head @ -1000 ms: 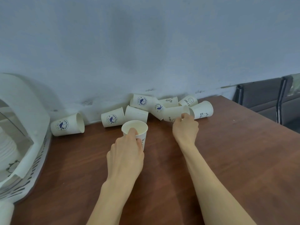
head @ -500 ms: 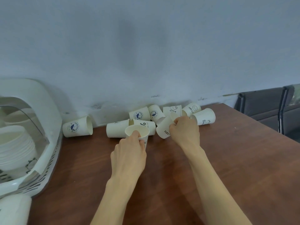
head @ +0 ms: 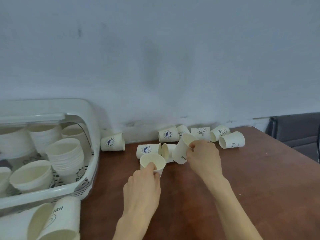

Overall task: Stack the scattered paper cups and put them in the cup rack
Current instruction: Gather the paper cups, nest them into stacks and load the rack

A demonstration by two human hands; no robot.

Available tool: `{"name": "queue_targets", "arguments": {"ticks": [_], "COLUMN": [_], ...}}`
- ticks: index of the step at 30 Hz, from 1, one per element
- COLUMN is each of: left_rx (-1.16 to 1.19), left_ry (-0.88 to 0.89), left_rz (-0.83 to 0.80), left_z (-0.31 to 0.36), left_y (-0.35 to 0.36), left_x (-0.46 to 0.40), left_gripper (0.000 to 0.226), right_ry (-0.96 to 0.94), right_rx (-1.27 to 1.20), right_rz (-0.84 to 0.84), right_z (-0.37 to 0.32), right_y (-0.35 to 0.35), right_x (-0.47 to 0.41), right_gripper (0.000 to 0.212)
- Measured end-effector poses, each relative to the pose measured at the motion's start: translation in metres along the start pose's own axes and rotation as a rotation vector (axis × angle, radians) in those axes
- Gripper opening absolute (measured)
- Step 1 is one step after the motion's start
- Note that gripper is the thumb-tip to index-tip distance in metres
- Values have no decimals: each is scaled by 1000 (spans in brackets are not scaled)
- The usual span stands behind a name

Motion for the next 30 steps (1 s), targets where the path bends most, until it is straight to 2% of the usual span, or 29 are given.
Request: {"name": "queue_targets", "arguments": {"ticks": [10,19,23,30], "left_rx": [-16,44,65,1], "left_ry": [-24,-30,-19,-23], "left_rz": [15,133,209,217], "left_z": [-18,-33,-32,-44], "left_y": [-40,-73,-93,-129], "left_x": [32,59,76,108], "left_gripper": [14,12,20,25], "right_ry": [2,-138,-202,-301], "right_rx": [48,79,65,79], "right_rz": [-9,-8,-7,-5], "right_z": [-19,-59,-72,-97], "right_y": [-7,-25,-33,-47], "right_x": [44,95,122,173], "right_gripper": [20,20,19,19]}}
Point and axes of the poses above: each hand's wrist, its own x-axis away from the middle knuckle, its own y-axis out of the palm, z = x × y, the point moved 6 cm from there along -x, towards the middle knuckle, and after that the axes turned 7 degrees about y, right-handed, at the moved point
